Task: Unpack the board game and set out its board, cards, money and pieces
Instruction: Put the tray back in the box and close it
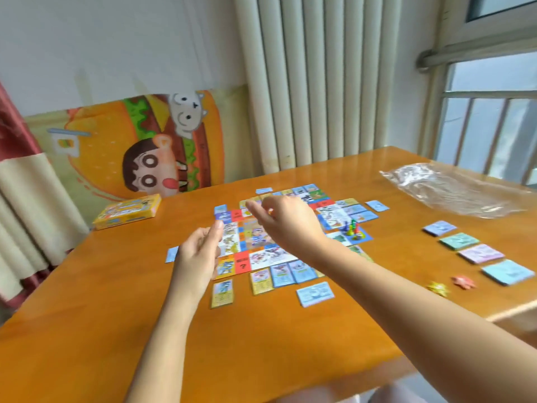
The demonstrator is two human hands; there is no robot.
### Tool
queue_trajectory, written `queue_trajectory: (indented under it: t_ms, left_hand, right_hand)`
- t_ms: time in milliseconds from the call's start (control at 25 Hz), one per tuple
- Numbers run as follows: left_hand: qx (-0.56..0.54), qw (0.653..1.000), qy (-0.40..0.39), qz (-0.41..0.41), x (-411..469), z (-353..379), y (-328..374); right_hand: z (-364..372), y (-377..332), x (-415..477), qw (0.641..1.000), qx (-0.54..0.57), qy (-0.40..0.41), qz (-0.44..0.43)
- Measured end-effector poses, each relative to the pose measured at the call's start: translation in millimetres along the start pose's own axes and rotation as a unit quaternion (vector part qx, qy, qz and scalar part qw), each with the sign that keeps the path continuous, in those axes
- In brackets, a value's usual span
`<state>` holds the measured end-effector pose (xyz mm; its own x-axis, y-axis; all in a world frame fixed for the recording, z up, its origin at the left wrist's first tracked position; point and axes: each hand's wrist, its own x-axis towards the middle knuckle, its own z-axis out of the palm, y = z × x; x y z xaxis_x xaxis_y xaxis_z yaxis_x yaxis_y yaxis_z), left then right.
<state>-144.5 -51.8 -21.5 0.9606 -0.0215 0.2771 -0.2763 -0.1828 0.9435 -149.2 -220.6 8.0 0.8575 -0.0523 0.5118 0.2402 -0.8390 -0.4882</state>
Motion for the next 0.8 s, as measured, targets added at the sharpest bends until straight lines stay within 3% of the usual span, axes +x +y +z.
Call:
queue_trajectory:
  t_ms: [320,480,640,800]
  left_hand:
    - [0.098,0.976,-0.192,-0.007,11.4,151.6,41.3]
    - [0.116,0.961,-0.250,0.026,32.5,222.2,56.2]
    - [0.085,0.962,-0.260,0.005,43.7,268.8,54.8]
    - [0.098,0.970,-0.223,-0.015,49.5,298.3,42.2]
  right_hand:
    - [-110.0,167.8,4.0,0.980,-0.135,-0.007,0.145]
    - [-145.9,263.3,17.8,0.952,-0.181,-0.066,0.239]
    - [-157.7,341.9,15.1,0.903,-0.241,-0.139,0.328]
    - [-150.0,395.8,8.8,0.872,-0.227,-0.179,0.396]
